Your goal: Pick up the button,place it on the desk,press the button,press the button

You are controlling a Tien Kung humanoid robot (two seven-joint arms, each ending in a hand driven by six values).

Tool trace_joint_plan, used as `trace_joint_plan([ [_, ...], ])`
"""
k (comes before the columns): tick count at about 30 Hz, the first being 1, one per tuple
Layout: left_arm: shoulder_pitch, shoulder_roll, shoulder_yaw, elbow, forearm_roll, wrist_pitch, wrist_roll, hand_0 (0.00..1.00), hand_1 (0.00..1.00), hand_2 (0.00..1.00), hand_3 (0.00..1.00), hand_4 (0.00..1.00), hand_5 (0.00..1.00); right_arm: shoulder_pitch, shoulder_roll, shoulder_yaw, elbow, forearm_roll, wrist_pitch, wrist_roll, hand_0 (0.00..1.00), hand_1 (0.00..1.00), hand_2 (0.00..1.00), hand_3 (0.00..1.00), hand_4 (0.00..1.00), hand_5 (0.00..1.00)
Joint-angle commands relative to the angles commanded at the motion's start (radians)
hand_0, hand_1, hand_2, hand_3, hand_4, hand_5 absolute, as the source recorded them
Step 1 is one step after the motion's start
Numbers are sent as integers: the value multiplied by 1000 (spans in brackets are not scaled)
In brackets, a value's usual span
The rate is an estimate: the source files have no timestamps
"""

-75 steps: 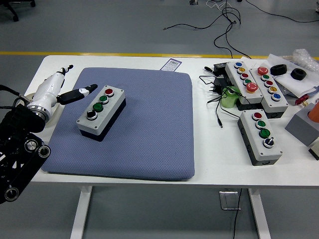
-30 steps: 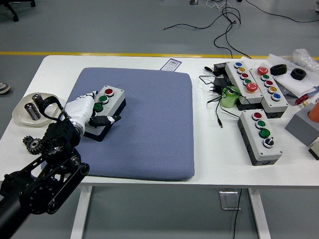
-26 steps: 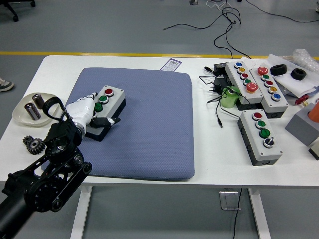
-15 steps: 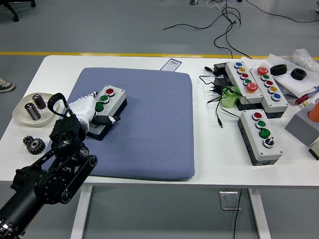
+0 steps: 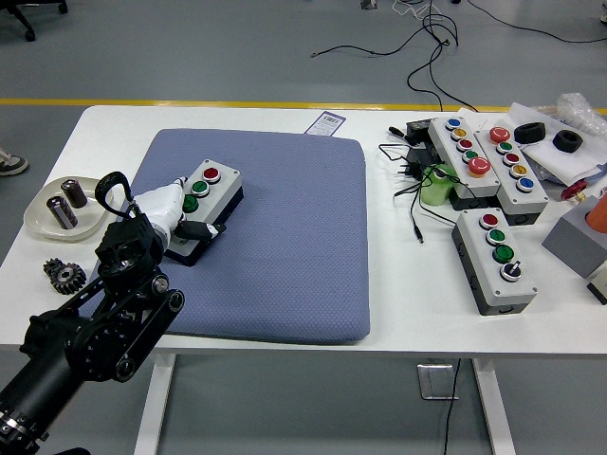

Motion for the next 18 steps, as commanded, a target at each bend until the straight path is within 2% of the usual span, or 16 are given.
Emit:
trace_joint_plan([
  [4, -1, 4, 2, 7, 0, 5, 0, 178, 258, 424, 760, 858, 265, 0, 0, 3, 0, -1, 0, 1, 548, 674, 718, 638, 317, 167],
  [5, -1, 5, 3, 9, 0, 8, 0, 23, 119, 231, 582, 768, 169, 0, 0, 3, 0, -1, 0, 1, 548, 675, 718, 638, 318, 165],
  [10, 0, 10, 7, 12, 0, 33, 0, 23, 119, 231, 582, 768, 169, 0, 0, 4, 0, -1, 0, 1, 548, 675, 718, 638, 318, 165],
  [11, 1, 11, 7, 11, 0, 38, 0, 2, 64, 143, 435, 689, 205, 0, 0, 4, 0, -1, 0, 1, 549, 674, 716, 636, 317, 166],
  [16, 2, 25, 11, 4, 0, 64, 0, 2, 64, 143, 435, 689, 205, 0, 0, 4, 0, -1, 0, 2, 549, 674, 716, 636, 317, 166],
  [17, 2, 28, 13, 3, 0, 69, 0, 2, 2, 40, 309, 891, 182, 0, 0, 4, 0, 0, 0, 2, 547, 673, 715, 636, 316, 165],
  [18, 2, 33, 14, 1, 0, 72, 0, 2, 2, 40, 309, 891, 182, 0, 0, 4, 0, 0, -1, 2, 547, 673, 715, 636, 316, 165],
])
